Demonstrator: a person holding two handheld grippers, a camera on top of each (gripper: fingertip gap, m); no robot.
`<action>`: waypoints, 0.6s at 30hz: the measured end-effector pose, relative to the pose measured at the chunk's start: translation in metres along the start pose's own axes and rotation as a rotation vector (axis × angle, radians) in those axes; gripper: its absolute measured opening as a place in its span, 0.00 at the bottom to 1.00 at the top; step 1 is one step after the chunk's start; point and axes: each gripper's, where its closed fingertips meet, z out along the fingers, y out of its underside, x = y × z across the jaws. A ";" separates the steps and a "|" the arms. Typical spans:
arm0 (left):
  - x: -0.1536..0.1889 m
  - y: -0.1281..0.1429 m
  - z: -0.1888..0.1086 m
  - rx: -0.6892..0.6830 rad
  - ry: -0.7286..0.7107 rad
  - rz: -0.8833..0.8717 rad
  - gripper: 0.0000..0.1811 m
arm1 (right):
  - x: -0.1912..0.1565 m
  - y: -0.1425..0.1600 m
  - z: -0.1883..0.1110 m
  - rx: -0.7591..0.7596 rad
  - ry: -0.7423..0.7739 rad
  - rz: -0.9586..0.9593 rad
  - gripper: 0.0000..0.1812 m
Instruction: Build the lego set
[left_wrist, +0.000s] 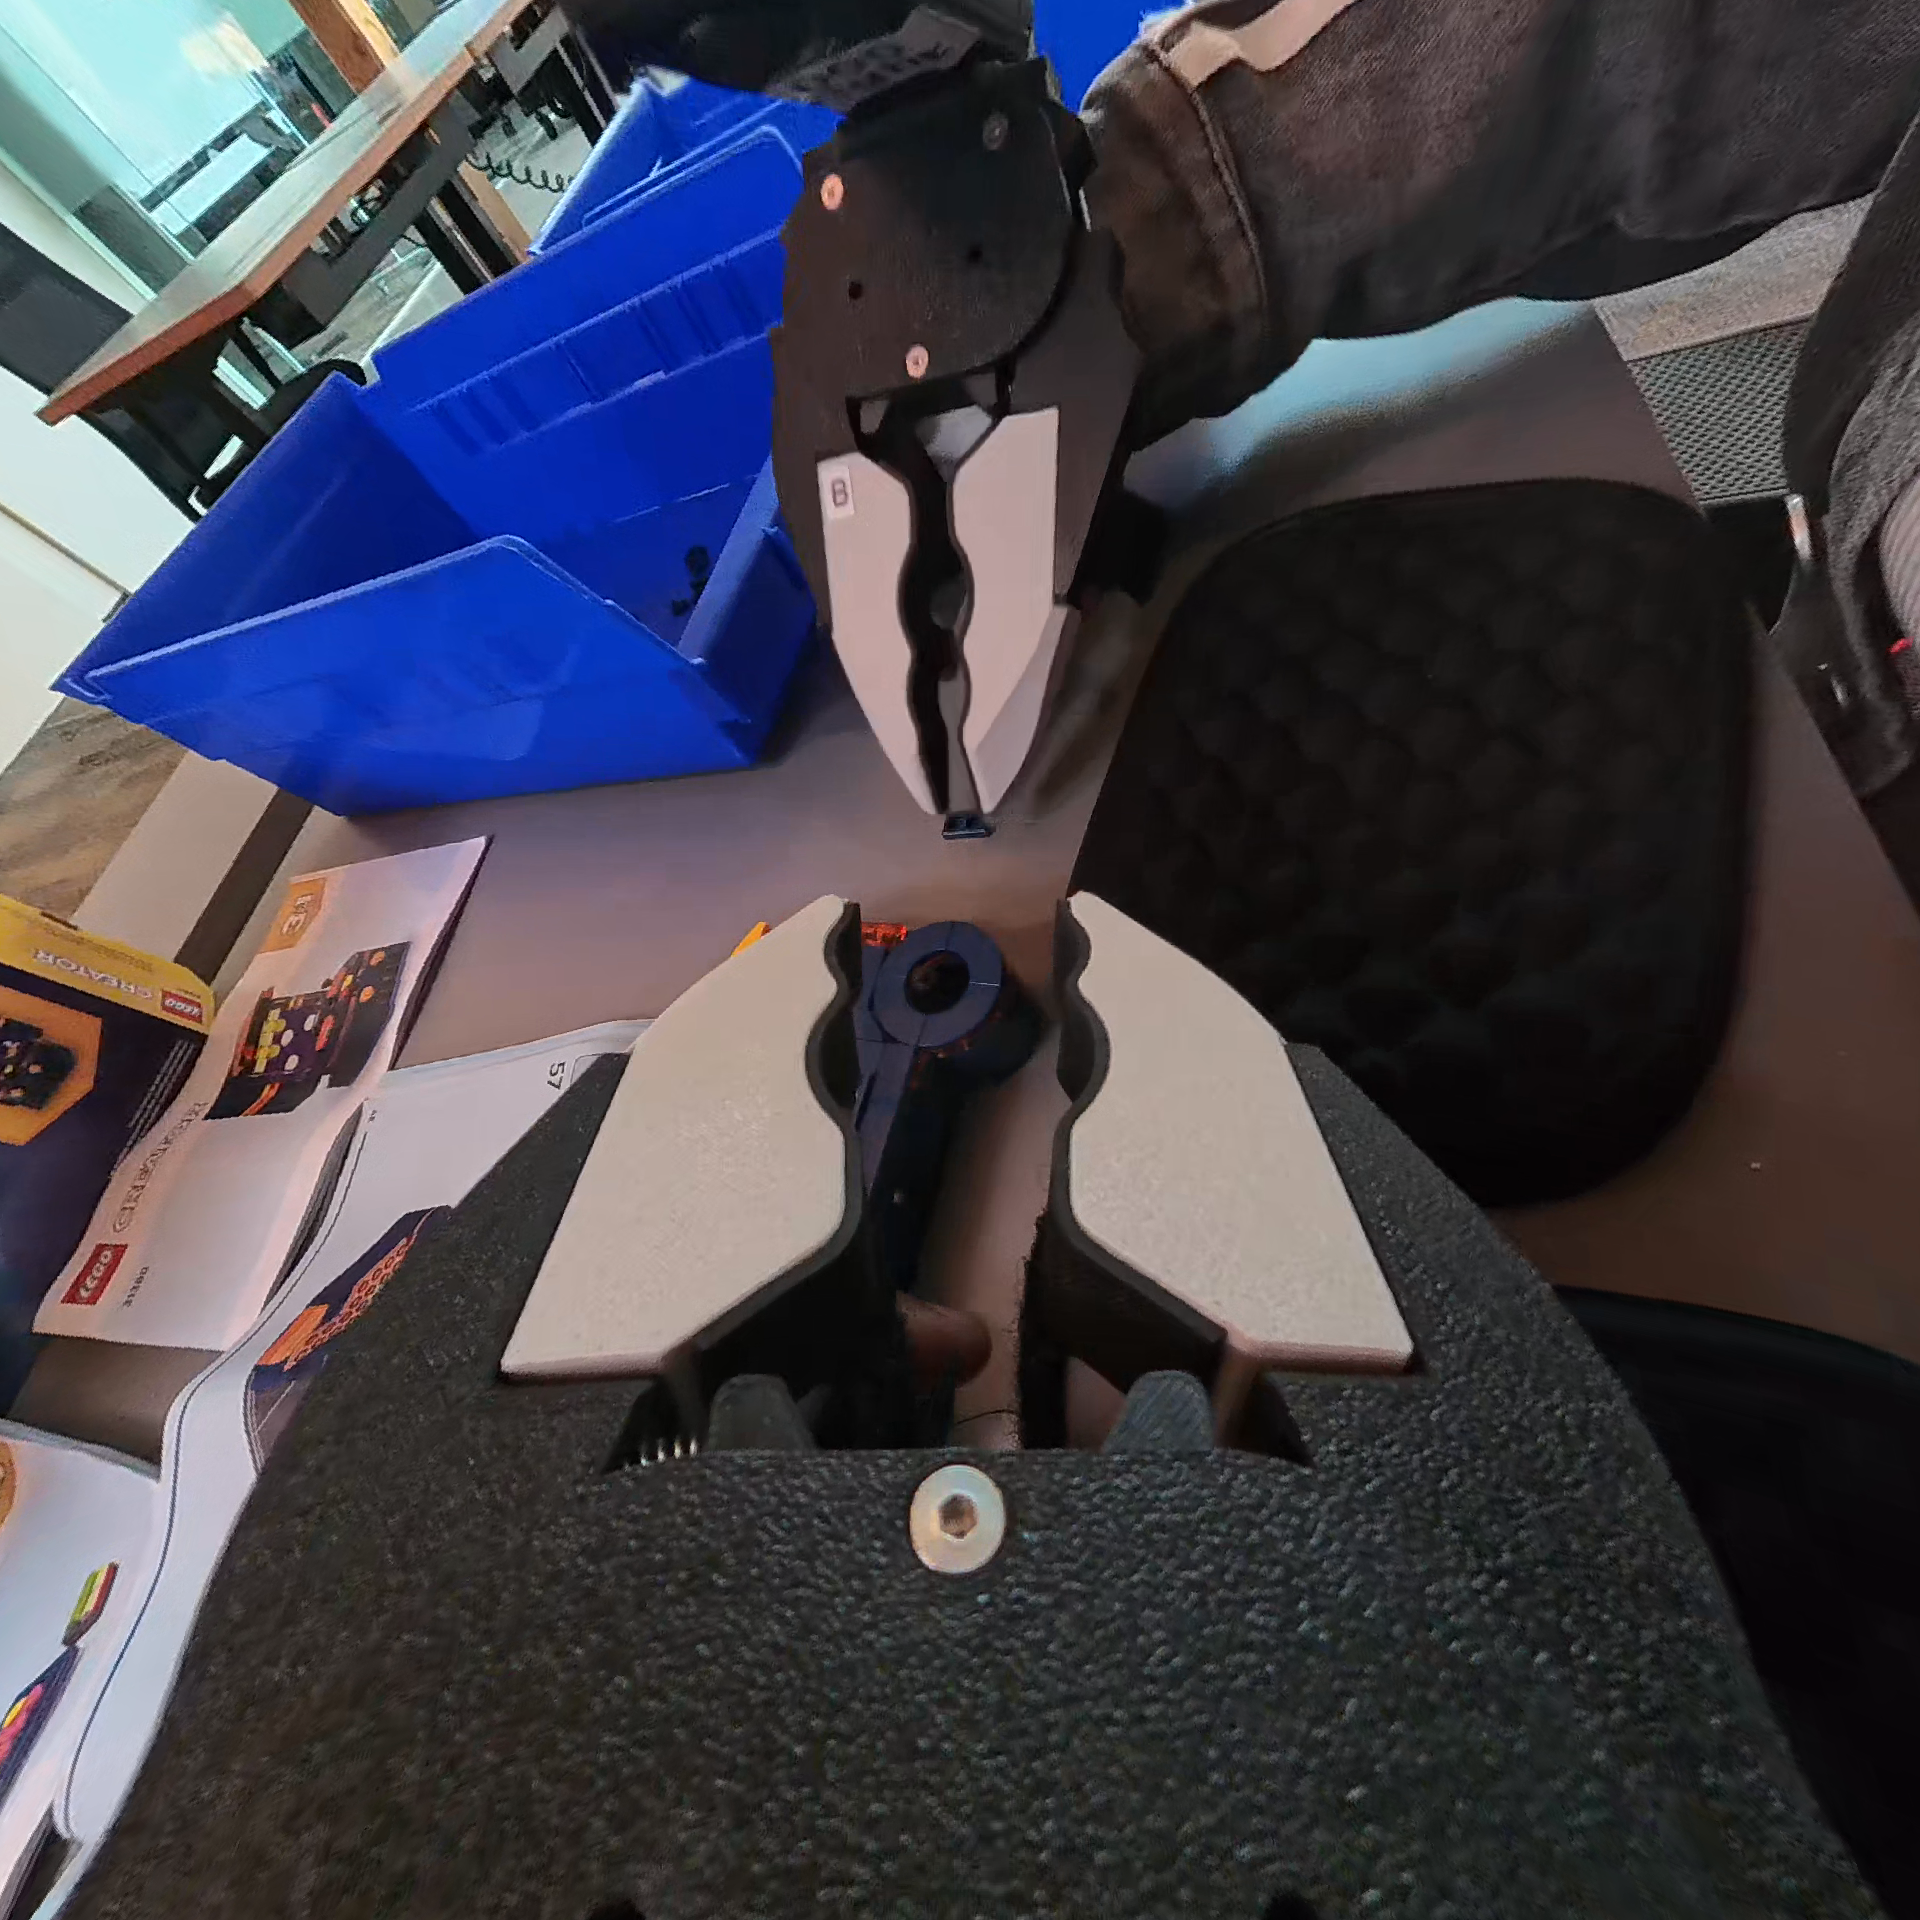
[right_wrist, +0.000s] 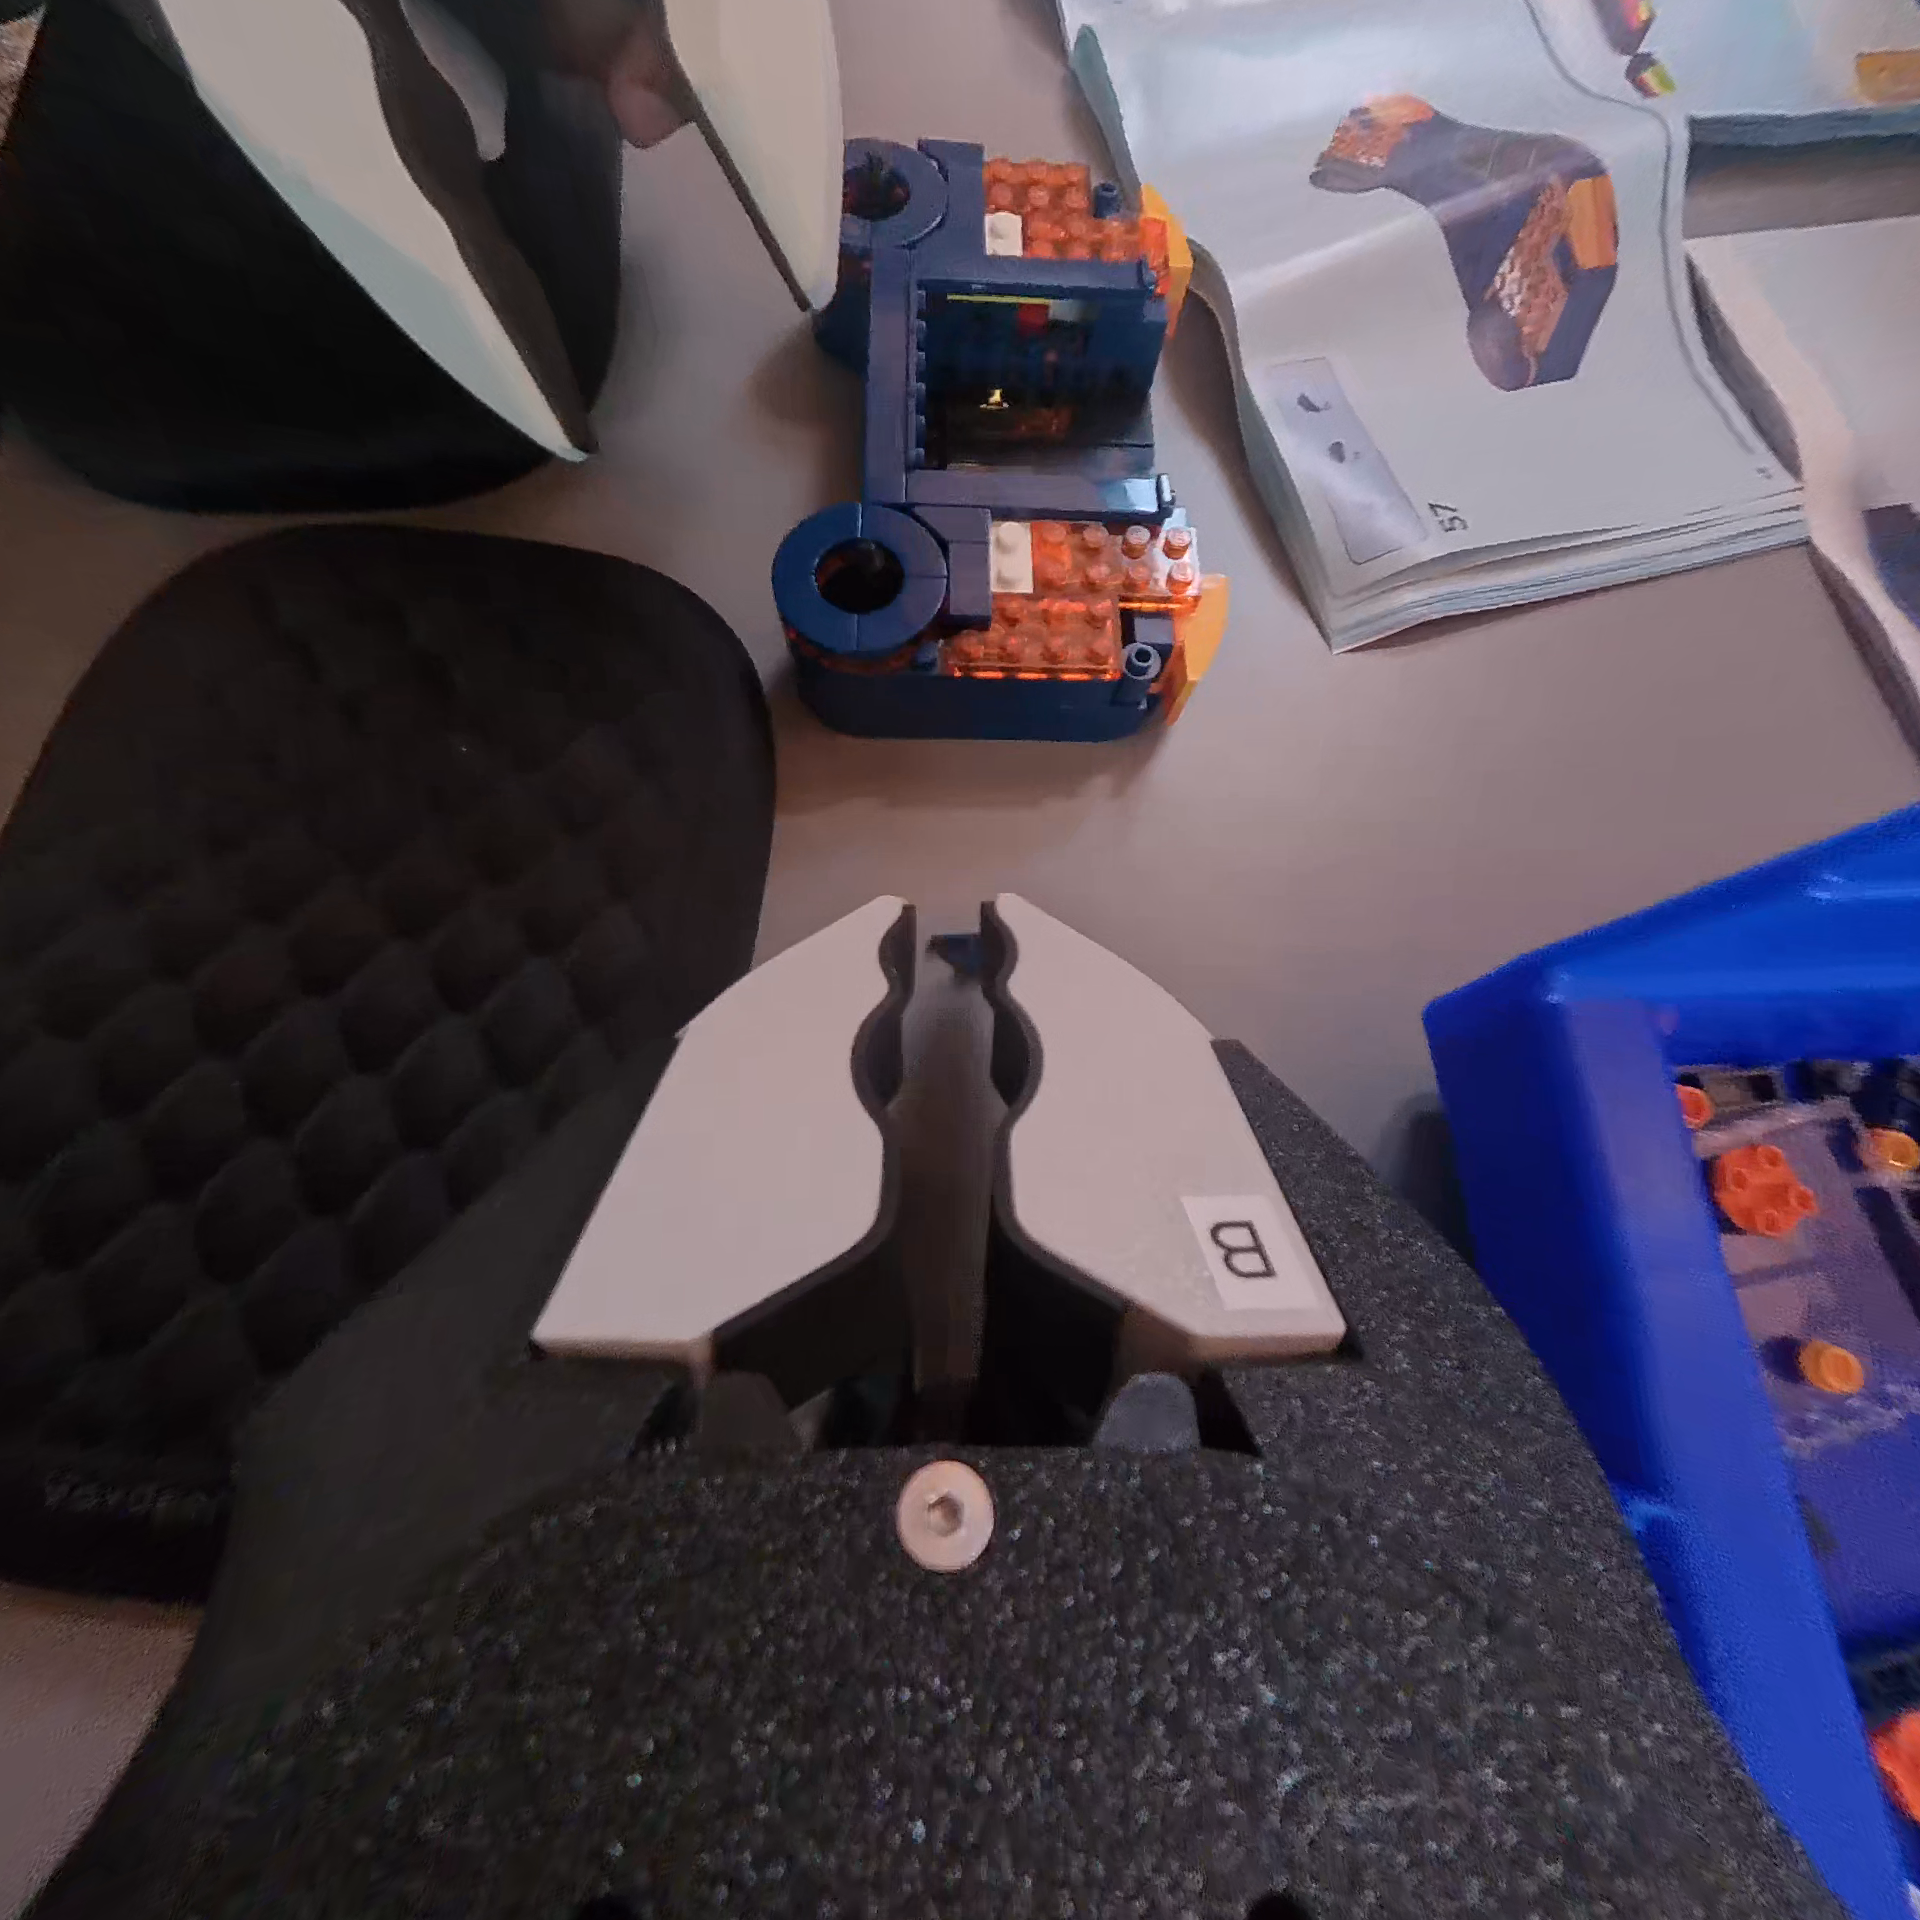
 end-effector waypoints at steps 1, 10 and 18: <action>0.000 0.001 0.000 -0.001 0.002 0.002 0.19 | 0.003 0.000 -0.003 0.003 0.014 -0.007 0.07; 0.003 0.005 0.003 -0.003 0.009 -0.010 0.19 | 0.006 0.011 0.007 -0.030 0.026 0.013 0.07; -0.036 -0.020 -0.011 0.246 -0.059 -0.574 0.15 | 0.015 -0.046 -0.021 0.306 0.181 -0.086 0.05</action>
